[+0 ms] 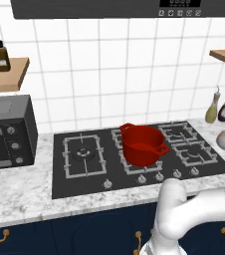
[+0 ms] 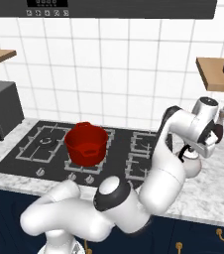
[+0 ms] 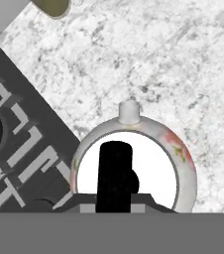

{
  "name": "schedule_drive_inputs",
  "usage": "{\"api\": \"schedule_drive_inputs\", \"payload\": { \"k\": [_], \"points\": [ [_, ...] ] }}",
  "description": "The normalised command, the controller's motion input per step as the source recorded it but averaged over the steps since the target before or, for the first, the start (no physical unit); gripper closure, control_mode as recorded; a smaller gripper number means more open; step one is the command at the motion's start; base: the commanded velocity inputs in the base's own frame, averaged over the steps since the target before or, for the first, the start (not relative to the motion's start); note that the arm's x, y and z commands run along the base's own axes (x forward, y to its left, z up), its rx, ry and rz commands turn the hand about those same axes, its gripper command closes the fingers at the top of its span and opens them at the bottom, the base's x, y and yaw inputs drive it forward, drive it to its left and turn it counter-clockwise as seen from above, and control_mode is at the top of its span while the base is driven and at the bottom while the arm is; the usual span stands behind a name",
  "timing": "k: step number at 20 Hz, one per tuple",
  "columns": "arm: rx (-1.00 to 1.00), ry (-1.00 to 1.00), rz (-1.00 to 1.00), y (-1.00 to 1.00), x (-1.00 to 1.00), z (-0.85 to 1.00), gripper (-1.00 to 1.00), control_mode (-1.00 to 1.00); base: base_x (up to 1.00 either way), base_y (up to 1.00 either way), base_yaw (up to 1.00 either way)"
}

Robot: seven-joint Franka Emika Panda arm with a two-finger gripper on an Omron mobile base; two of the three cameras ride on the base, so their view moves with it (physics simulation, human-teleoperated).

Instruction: Pick the kettle from the counter and place it on a stove burner. Then turn the burner on.

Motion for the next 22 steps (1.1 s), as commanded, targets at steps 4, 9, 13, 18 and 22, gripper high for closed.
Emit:
{"api": "schedule_drive_inputs", "payload": {
  "k": [4, 9, 13, 18, 22],
  "points": [
    [0.0, -0.09, -0.22, 1.0, 0.28, 0.05, 1.0, -1.0, 0.0, 0.0, 0.0],
    [0.0, 0.0, -0.22, 1.0, 0.36, 0.05, 1.0, -1.0, 0.0, 0.0, 0.0],
    [0.0, 0.0, -0.11, 0.58, 0.3, 0.01, 1.0, -1.0, 0.0, 0.0, 0.0],
    [-0.01, 0.0, 0.0, 0.1, 0.09, -0.09, 1.0, -1.0, 0.0, 0.0, 0.0],
    [-0.01, 0.0, -0.02, 0.36, 0.22, -0.13, 1.0, -1.0, 0.0, 0.0, 0.0]
  ]
}}
